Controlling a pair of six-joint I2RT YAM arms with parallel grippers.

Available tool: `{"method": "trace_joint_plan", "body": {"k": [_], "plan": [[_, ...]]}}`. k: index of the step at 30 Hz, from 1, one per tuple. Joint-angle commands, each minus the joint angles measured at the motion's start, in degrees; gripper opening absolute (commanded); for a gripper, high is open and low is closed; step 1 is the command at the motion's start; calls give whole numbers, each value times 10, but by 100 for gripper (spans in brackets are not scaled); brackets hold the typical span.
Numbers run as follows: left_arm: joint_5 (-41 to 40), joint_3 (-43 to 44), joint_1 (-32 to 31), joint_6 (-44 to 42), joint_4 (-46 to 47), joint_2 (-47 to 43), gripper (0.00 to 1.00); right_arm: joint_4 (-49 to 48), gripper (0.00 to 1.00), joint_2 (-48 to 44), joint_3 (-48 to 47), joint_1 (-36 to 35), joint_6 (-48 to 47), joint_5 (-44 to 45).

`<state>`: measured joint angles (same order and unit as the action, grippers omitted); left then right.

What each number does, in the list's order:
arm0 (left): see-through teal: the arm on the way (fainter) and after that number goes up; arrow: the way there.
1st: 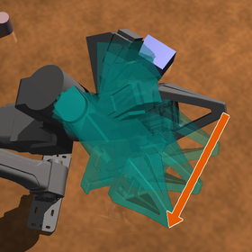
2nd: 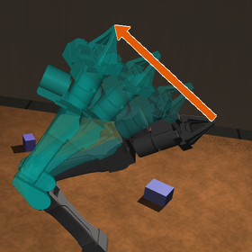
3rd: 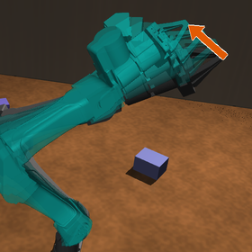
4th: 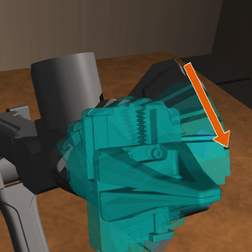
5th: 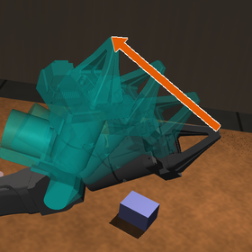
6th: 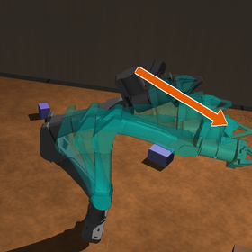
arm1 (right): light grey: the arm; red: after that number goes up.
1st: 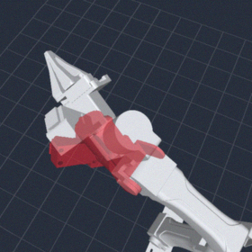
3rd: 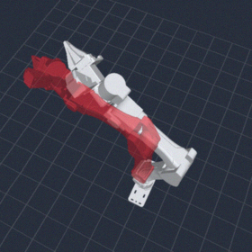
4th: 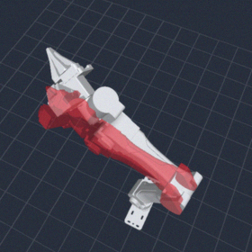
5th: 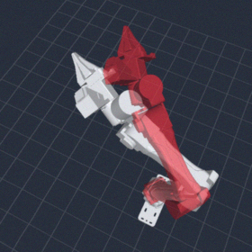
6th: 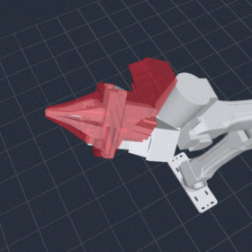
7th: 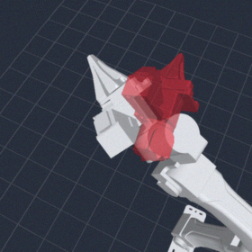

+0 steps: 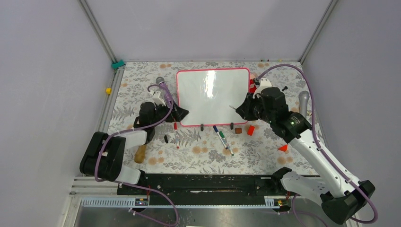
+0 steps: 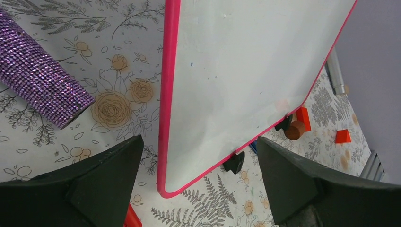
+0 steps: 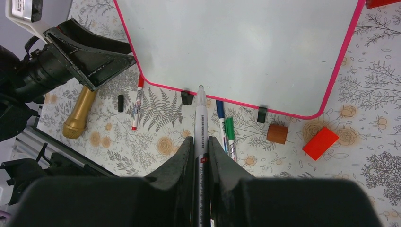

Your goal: Write a sentence on the whiteboard

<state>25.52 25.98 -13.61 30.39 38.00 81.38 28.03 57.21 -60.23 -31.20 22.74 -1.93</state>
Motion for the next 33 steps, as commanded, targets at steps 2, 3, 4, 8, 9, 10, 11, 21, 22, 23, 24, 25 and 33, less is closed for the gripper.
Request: {"method": "trace_joint_plan", "body": {"k": [2, 3, 4, 8, 9, 10, 11, 21, 22, 23, 24, 25, 33], "plan": [[47, 23, 2, -18, 40, 15, 88, -4, 0, -4, -1, -4, -10, 26], [59, 23, 1, -13, 49, 19, 85, -4, 0, -4, -1, -4, -10, 29], [66, 23, -1, -9, 55, 24, 83, -5, 0, -4, -1, -4, -10, 30], [73, 18, -14, -6, 57, 37, 78, -4, 0, -5, 0, -3, -9, 33], [74, 15, -17, -6, 59, 36, 77, -4, 0, -6, 1, -4, -8, 34], [74, 11, -21, -6, 62, 35, 76, -4, 0, -7, 2, -4, -9, 35], [74, 9, -26, -7, 63, 34, 74, -4, 0, -8, 3, -3, -9, 37], [62, -8, -45, -22, 31, 22, 65, 2, 0, -15, 13, -4, -6, 42], [61, -10, -45, -23, 28, 21, 65, 1, 0, -17, 14, -4, -6, 42], [60, -11, -46, -25, 25, 18, 65, 1, 0, -18, 15, -4, -6, 43], [58, -11, -46, -27, 19, 15, 66, 2, 0, -19, 16, -3, -7, 44], [54, -10, -46, -30, 12, 10, 66, 1, 0, -20, 16, -3, -7, 45], [51, -6, -28, -37, -13, -31, 66, 15, 0, -6, 3, -4, -9, 42]]}}
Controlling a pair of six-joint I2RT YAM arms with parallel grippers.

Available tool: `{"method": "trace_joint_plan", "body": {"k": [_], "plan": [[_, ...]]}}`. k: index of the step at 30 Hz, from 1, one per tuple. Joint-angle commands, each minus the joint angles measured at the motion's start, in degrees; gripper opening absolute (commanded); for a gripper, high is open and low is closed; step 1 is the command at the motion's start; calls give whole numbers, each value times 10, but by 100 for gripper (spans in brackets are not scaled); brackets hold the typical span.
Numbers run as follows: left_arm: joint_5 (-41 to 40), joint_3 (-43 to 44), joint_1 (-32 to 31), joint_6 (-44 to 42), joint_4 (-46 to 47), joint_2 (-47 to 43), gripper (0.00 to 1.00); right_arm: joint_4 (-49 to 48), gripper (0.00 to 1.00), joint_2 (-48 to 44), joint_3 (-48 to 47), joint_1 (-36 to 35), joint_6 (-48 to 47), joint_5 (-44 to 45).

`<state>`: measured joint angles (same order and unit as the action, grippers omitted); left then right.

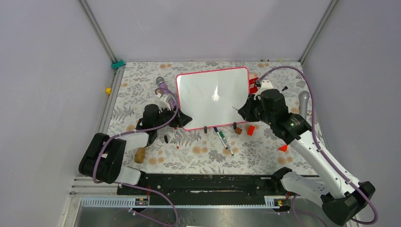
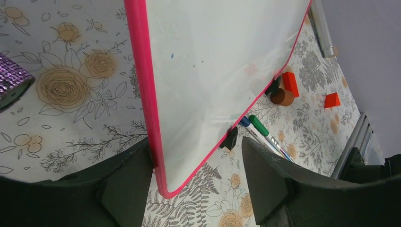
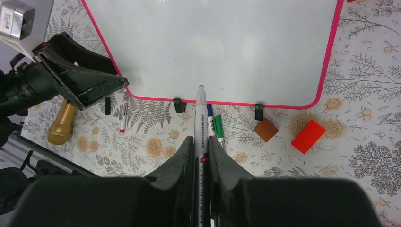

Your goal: Write a sentence on the whiteboard

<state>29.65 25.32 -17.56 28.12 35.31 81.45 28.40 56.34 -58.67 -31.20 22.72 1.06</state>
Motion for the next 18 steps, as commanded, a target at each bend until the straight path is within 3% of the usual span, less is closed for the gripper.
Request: {"method": "trace_joint_plan", "body": {"k": [1, 3, 7, 12, 18], "plan": [[11, -1, 16, -18, 12, -35, 66, 12, 0, 3, -13, -4, -9, 11], [16, 0, 25, -26, 0, -38, 64, 12, 0, 3, -14, -3, -9, 11], [34, 30, 33, -53, -65, -31, 48, 11, 0, 4, -16, -4, -6, 9], [24, 27, 33, -53, -60, -18, 47, 8, 0, 7, -15, -4, -4, 10], [14, 23, 34, -57, -57, -19, 39, 1, 0, 25, -27, -4, 2, 3]]}}
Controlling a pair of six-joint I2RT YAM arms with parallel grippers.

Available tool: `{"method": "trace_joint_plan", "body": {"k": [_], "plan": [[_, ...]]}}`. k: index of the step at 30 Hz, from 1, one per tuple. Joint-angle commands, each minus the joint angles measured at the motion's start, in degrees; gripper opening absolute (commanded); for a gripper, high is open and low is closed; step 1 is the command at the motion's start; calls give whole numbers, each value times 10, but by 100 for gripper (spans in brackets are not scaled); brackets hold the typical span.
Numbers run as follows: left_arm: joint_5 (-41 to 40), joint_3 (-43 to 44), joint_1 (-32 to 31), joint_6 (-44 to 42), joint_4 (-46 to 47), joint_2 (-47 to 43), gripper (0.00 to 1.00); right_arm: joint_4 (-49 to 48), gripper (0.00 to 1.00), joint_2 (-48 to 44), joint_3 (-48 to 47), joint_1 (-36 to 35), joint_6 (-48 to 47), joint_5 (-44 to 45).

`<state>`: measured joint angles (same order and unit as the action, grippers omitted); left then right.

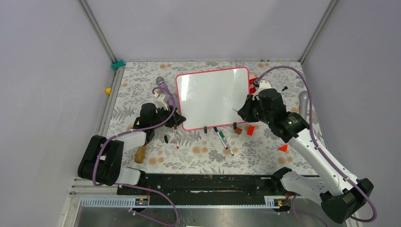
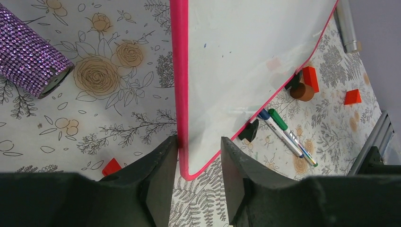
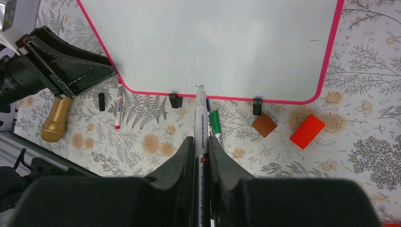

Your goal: Write a sentence on the whiteboard

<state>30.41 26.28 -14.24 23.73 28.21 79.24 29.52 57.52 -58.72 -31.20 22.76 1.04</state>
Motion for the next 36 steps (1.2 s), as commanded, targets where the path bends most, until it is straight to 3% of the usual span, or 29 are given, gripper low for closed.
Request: {"method": "trace_joint_plan", "body": {"k": [1, 11, 24, 27, 31, 36], "plan": [[4, 15, 0, -14, 12, 2, 38, -10, 0, 19, -31, -4, 4, 0], [1, 34, 1, -24, -12, 8, 31, -29, 0, 93, -99, -41, 26, -13], [-13, 39, 0, -33, -36, 1, 20, 55, 0, 267, -328, -149, 32, 188], [-13, 39, 1, -33, -37, 0, 18, 49, 0, 283, -345, -163, 42, 201], [-12, 39, 0, -34, -38, 1, 12, 38, 0, 292, -350, -185, 67, 301], [-4, 45, 1, -33, -38, 10, 8, 11, 0, 318, -375, -191, 4, 242]]}}
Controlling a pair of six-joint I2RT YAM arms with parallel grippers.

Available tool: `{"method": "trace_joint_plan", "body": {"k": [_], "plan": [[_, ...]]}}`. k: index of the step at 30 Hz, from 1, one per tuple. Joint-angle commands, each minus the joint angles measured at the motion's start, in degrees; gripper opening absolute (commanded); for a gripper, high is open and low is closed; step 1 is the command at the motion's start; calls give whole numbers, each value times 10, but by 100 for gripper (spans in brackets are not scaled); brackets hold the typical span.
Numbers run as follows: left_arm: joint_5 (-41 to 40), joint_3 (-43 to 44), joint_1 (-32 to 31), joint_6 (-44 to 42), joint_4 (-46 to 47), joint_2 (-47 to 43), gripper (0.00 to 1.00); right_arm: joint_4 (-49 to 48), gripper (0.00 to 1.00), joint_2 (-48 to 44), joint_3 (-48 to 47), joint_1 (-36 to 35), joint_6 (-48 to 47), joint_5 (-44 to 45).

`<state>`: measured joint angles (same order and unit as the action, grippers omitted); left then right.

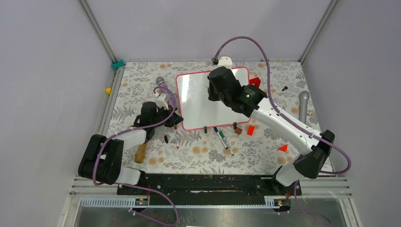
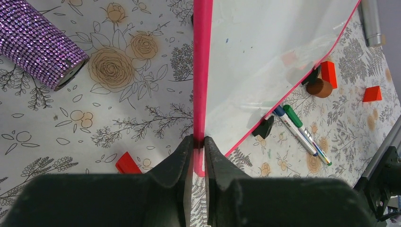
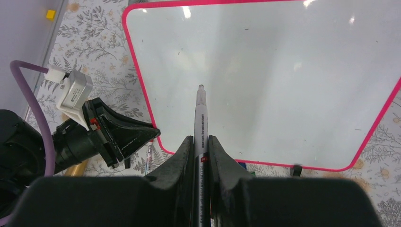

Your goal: Write a sentence on the whiteboard

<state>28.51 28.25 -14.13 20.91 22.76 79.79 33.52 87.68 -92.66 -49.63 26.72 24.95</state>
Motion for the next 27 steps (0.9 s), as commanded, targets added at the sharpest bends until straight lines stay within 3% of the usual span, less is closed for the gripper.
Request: {"method": "trace_joint_plan", "body": {"k": [1, 6, 27], "plan": [[16, 26, 0, -5, 16, 5, 8, -41, 0, 20, -35, -7, -44, -7], [14, 24, 0, -6, 16, 3, 7, -65, 0, 46, -53, -7, -70, -40], [14, 21, -1, -9, 14, -2, 7, 104, 0, 259, -350, -15, -106, -55]]}}
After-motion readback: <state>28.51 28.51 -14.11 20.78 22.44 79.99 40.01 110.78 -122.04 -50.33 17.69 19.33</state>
